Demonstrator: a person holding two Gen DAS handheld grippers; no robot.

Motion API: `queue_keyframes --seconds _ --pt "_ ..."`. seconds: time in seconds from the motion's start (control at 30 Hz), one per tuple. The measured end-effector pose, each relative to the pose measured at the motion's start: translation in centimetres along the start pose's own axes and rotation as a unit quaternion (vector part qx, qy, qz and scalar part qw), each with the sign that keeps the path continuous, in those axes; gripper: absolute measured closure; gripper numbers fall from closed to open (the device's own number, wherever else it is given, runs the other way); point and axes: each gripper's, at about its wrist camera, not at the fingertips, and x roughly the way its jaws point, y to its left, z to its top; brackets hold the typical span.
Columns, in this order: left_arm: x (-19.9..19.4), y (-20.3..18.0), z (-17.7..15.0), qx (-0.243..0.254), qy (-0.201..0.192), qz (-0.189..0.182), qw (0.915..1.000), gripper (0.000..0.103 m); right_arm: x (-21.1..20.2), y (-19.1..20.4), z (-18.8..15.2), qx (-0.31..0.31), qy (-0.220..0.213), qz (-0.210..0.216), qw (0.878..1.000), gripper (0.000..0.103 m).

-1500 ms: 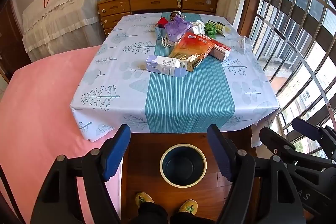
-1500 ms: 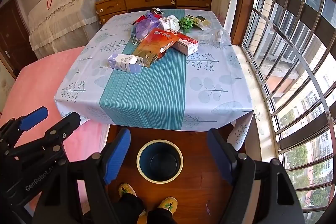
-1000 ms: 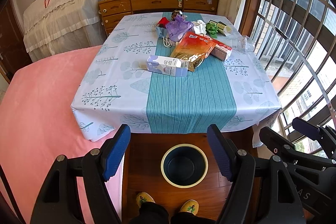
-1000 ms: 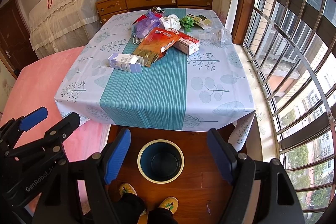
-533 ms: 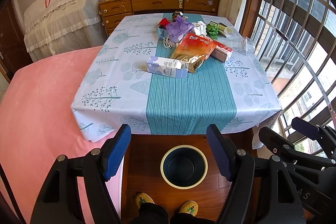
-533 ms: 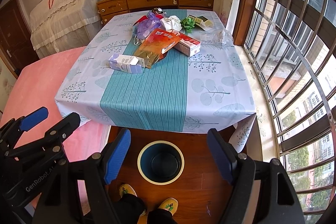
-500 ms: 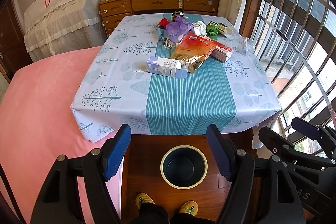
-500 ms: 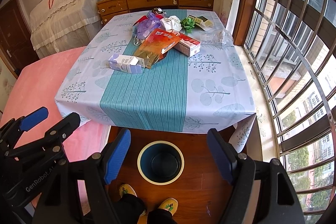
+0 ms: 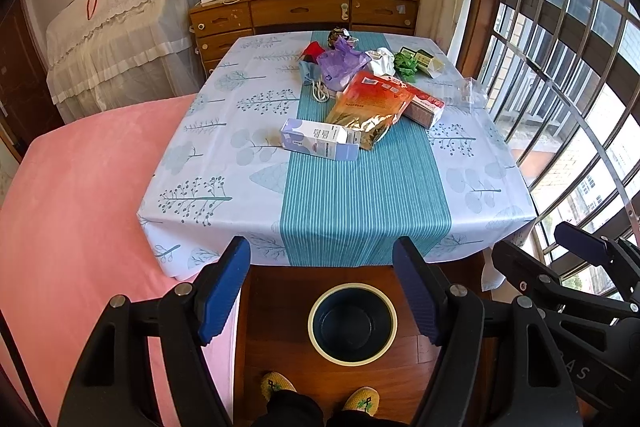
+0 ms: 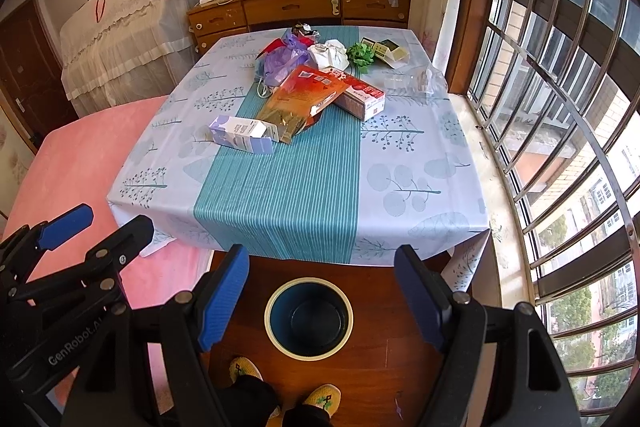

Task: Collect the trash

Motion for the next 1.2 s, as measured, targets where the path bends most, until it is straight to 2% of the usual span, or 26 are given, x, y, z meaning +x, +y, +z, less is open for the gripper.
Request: queue_keyframes --seconds 0.07,0.17,0.33,0.37,0.47,0.6,0.7,0.8,0.93,1.03,1.2 --pt "0.0 0.0 0.7 0.006 0.000 0.008 1.0000 0.032 0.4 -2.3 0.5 -0.004 0.013 0.004 1.000 0.026" --pt "-0.2 -0.1 1.8 0.024 -0.002 0.018 0.9995 0.031 0.7 -2.3 0.7 -0.004 0.014 0.014 1.000 0.026" --pt "0.0 0.7 3.6 0.048 -0.011 0.014 0.9987 0.030 2.4 -2.3 2.2 0.005 0.016 0.028 0.999 0.026" --pt "0.4 1.1 4.3 0.053 -0.013 0.013 0.9984 0.030 2.7 -2.4 2.5 0.019 0.019 0.047 0.999 0.026" --pt "1.6 2.0 6.3 0.072 -0.016 0.000 0.9972 0.030 3.6 -2.1 4.1 0.034 -0.001 0.062 0.998 0.026" --pt "4.6 2.9 9.4 0.127 -0.014 -0.020 0.9915 0.030 5.7 -2.0 6.5 0.065 0.012 0.053 0.996 0.026" --pt "8.0 3.2 12.0 0.182 0.000 -0.040 0.9825 0.030 7.9 -2.1 8.4 0.090 0.022 0.033 0.995 0.026" --pt "12.0 3.0 14.1 0.235 0.024 -0.065 0.9695 0.030 10.7 -2.7 9.8 0.132 0.045 0.019 0.990 0.026" --pt "17.7 2.2 15.7 0.310 0.064 -0.098 0.9435 0.030 14.5 -3.4 10.6 0.195 0.077 0.012 0.978 0.026" --pt "21.5 1.2 16.0 0.366 0.090 -0.120 0.9185 0.030 16.4 -3.6 11.1 0.223 0.079 0.012 0.971 0.026" --pt "25.7 -0.9 15.3 0.445 0.129 -0.162 0.8710 0.030 19.1 -4.5 11.6 0.263 0.075 0.018 0.962 0.027"
